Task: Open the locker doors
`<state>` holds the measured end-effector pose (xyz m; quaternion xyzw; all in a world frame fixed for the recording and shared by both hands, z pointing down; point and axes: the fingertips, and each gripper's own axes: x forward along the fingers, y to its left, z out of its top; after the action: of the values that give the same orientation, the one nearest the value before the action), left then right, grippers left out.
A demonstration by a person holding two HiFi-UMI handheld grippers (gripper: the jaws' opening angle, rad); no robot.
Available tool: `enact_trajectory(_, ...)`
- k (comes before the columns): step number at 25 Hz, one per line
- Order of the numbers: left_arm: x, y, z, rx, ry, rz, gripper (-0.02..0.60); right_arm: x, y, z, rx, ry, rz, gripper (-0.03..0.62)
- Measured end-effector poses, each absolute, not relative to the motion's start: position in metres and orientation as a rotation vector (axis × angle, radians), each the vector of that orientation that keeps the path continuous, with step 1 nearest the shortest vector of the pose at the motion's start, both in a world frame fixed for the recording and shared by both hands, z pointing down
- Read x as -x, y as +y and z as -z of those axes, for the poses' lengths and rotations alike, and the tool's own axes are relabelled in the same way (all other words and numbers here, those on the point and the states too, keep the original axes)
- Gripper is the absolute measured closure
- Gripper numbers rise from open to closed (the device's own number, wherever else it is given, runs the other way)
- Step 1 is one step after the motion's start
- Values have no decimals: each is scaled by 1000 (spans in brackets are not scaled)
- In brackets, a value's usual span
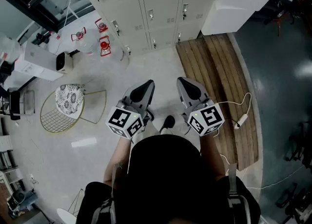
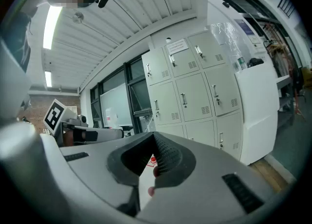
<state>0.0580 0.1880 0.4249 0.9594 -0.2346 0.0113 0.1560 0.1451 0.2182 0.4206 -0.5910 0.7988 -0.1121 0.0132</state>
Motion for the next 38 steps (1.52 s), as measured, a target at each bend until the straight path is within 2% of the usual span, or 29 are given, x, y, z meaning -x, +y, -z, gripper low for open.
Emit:
enact_trajectory(20,-30,145,-413,-2725,-678,21,566,-119,176,-419,1771,2483,403,591)
enact_trajectory(30,6,62,-400,-2748,-687,40,566,-92,91,-414,1792,2469,426,591)
enact_trajectory(38,62,-11,-397,-2754,-721,100,566,-48,18,-416,1793,2499,424,591)
